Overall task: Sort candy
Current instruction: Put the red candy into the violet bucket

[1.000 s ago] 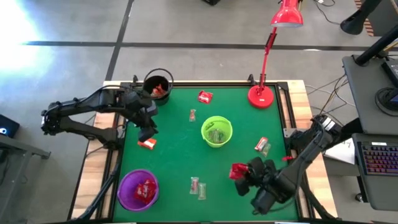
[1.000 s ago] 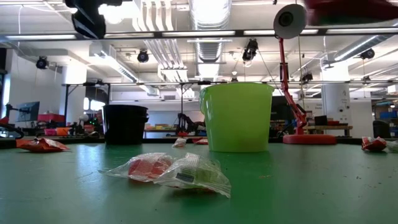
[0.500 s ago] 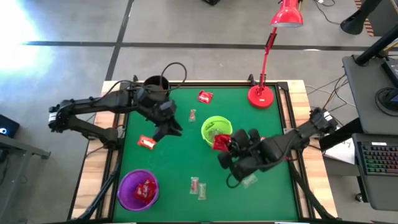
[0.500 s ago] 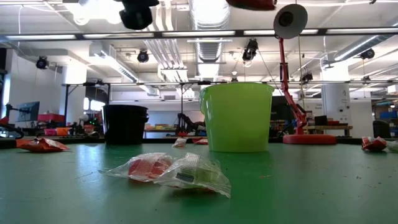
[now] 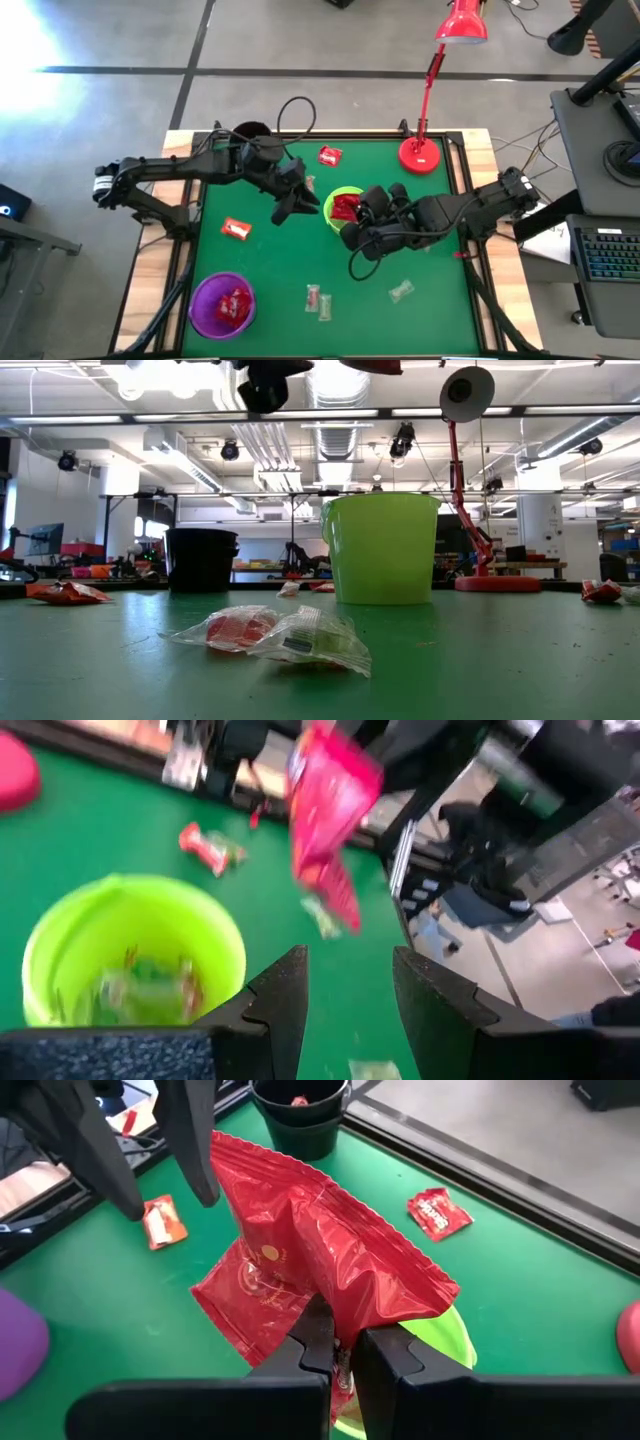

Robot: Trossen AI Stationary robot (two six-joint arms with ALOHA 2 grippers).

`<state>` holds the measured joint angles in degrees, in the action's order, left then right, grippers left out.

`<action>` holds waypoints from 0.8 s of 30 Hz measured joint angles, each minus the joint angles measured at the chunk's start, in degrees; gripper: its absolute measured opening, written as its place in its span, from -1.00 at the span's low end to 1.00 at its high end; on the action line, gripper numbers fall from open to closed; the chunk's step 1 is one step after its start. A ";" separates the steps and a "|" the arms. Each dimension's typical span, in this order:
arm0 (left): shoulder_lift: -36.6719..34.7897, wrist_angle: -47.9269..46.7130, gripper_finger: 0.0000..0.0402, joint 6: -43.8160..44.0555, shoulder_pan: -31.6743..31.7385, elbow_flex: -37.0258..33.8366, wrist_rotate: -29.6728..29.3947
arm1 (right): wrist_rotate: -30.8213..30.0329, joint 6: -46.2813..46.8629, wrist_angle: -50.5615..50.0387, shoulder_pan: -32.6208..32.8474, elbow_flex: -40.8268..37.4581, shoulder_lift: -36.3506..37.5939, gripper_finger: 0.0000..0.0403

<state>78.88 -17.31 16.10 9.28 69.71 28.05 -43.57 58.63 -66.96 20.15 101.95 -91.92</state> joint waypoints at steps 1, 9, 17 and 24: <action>0.35 1.73 -0.35 -0.01 0.00 0.00 0.01 | 0.08 -0.03 0.02 -0.15 0.00 0.00 -0.94; 2.69 10.63 -0.35 2.02 0.42 0.00 0.03 | 0.69 -1.16 0.02 -0.45 0.25 0.00 -0.94; 4.37 12.50 -0.35 2.67 0.74 0.00 0.23 | 1.56 -2.98 0.40 -0.92 1.54 0.02 -0.94; 4.78 15.73 -0.35 2.71 0.79 0.00 1.54 | 2.00 -4.26 3.42 -1.08 1.16 0.02 -0.94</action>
<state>83.66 -1.58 18.81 10.07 69.71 29.58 -41.56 54.38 -63.53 19.07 103.11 -91.90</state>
